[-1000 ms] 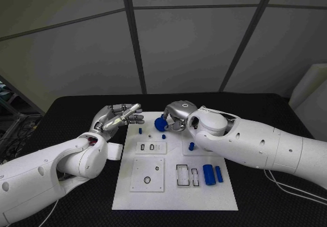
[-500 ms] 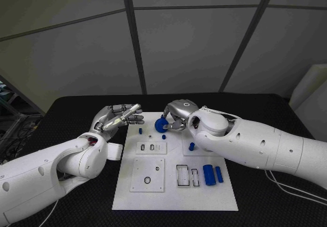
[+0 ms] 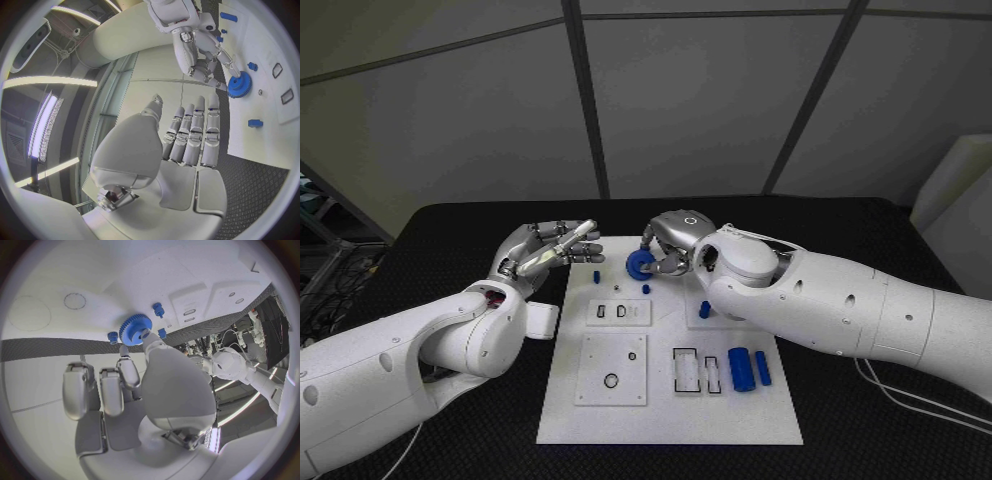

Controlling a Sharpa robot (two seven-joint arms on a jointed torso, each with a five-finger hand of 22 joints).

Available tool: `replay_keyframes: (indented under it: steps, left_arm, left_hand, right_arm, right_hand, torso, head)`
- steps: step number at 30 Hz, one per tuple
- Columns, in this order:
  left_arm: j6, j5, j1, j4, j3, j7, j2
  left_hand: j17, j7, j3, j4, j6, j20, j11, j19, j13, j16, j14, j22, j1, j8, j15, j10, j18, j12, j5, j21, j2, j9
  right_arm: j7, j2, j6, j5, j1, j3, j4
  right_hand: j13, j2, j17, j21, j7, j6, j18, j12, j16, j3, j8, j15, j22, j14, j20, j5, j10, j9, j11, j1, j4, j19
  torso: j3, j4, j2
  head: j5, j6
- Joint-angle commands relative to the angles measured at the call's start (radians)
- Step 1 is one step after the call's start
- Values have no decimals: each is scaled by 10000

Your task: Assemble the parts on the task board

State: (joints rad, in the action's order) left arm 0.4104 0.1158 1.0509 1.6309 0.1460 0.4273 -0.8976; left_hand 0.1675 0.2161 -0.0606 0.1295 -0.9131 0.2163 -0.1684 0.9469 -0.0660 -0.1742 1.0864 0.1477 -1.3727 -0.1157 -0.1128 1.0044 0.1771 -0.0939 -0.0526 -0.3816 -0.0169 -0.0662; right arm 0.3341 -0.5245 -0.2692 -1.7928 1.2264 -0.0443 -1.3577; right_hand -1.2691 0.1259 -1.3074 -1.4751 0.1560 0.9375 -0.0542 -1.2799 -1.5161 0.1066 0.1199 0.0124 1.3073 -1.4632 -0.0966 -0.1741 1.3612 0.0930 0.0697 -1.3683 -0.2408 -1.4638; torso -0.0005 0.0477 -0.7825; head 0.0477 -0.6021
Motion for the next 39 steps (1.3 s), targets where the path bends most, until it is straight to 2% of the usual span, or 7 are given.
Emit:
replay_keyframes:
  steps: [1, 18, 39]
  left_arm:
    - [-138, 59, 14, 14, 9, 15, 6]
    - [-147, 59, 14, 0, 9, 2, 15]
    - [-169, 59, 14, 11, 8, -26, 5]
  left_hand:
    - [17, 51, 39, 5, 21, 63, -37, 7, 13, 56, -11, -15, 9, 36, -75, -2, 48, 51, 15, 69, 114, 14]
    - [21, 55, 47, 7, 26, 65, -40, 8, 13, 67, -10, -19, 13, 46, -78, -9, 48, 64, 15, 71, 122, 14]
    - [21, 55, 47, 7, 26, 65, -40, 8, 13, 68, -10, -19, 13, 47, -78, -9, 48, 65, 15, 71, 123, 14]
  right_arm:
    - [143, 25, -36, 5, 15, -4, 26]
    - [273, 180, -563, -101, 11, -4, 156]
    - [465, 290, -829, -190, 8, -5, 339]
  right_hand:
    - [-34, -61, -1304, 3, -5, -41, 111, -9, -57, 63, -14, -62, 569, -805, -40, 54, -19, 2, -10, 47, -46, 0]
    - [-229, -274, -1380, -42, -59, 218, 130, -190, -81, 332, 134, -24, 668, -819, -15, -154, 123, 82, -59, -141, 55, -51]
    - [-265, -360, -1422, -69, -72, 282, 141, -221, -96, 406, 161, -12, 726, -827, -3, -229, 152, 97, -74, -152, 73, -82]
  torso:
    - [-5, 12, 2]
    - [2, 5, -2]
    - [2, 5, -9]
  head:
    - [18, 1]
    - [-20, -15]
    - [-21, -39]
